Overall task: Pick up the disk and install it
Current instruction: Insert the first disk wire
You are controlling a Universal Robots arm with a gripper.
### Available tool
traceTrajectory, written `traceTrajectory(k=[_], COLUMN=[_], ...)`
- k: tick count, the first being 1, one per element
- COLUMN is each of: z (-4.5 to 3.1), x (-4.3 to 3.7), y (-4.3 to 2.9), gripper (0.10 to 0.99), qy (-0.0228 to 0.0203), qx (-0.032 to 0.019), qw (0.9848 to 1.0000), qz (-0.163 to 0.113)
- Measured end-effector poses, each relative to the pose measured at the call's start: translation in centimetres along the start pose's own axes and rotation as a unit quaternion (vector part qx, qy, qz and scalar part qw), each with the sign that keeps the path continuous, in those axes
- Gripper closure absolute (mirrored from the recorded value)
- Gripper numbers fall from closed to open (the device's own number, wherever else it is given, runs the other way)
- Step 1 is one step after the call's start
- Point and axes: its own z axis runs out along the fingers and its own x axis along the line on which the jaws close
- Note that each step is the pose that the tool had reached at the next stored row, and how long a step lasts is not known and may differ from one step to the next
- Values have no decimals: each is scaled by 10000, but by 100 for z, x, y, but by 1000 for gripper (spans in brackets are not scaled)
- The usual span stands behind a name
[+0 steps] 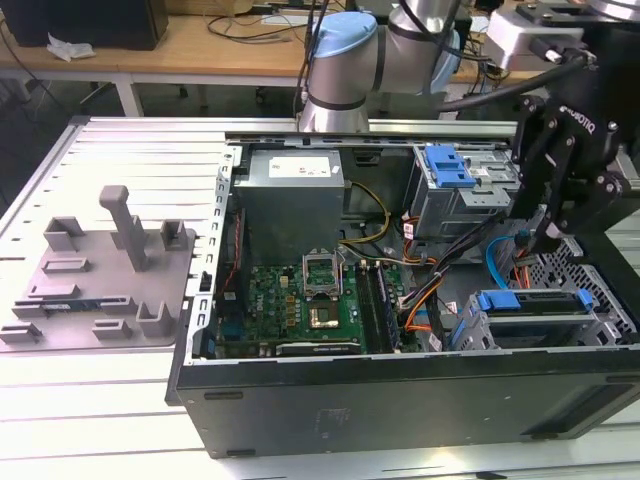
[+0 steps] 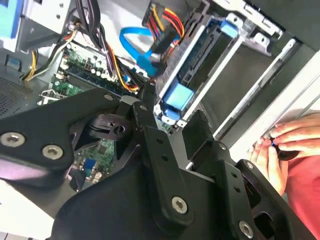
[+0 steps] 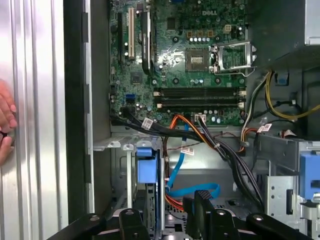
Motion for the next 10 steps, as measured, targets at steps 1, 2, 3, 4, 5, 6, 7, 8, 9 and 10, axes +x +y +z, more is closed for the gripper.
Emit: traceTrajectory(k=[1, 2, 3, 4, 5, 6, 7, 8, 9, 10], z=[1, 0, 2, 2, 3, 3, 3, 3, 2, 2], x=[-5, -10, -16, -19, -25, -30, -36, -50, -105, -136], y=[-30, -78, -171, -216, -285, -331, -383, -478, -578, -585], gripper=[580, 580, 580, 580, 580, 580, 580, 580, 580, 580], qy=[0, 1, 2, 3, 5, 6, 8, 16, 81, 143], qx=[0, 0, 0, 0, 0, 0, 0, 0, 1, 2], qw=[10000, 10000, 10000, 10000, 10000, 10000, 10000, 10000, 10000, 9999], qz=[-2, -3, -3, -2, -3, -3, -3, -3, -4, -5])
